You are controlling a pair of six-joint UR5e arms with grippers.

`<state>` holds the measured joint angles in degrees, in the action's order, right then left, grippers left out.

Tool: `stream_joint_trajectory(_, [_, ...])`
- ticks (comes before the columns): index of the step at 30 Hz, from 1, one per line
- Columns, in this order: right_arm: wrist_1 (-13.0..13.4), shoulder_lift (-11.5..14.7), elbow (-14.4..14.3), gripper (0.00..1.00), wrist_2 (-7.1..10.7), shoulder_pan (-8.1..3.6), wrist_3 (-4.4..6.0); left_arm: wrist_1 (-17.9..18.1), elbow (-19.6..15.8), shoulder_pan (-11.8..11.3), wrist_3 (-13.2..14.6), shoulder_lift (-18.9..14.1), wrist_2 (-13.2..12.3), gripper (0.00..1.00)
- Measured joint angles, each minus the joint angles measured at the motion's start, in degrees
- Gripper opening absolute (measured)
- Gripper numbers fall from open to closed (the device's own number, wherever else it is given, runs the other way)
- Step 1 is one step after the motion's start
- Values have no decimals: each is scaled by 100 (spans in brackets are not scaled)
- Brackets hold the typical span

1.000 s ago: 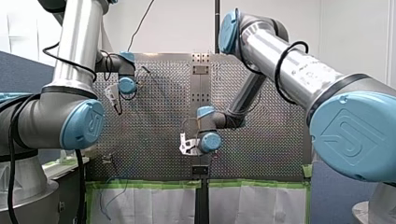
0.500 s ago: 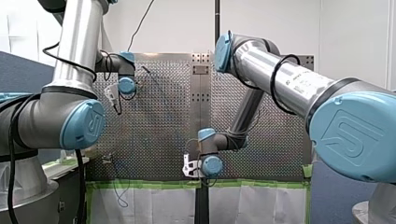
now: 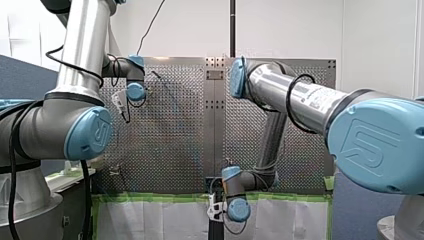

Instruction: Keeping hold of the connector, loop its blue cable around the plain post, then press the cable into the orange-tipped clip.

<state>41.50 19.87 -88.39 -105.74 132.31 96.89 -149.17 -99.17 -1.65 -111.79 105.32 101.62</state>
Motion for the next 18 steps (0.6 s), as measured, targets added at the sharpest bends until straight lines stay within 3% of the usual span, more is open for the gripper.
stream_joint_trajectory(12, [628,-656,-253,0,-98,-253,47,-8,0,0,0,0,1,100])
stream_joint_trajectory(18, [799,-729,-375,0,-112,-394,61,-7,1,-3,0,1,2,100])
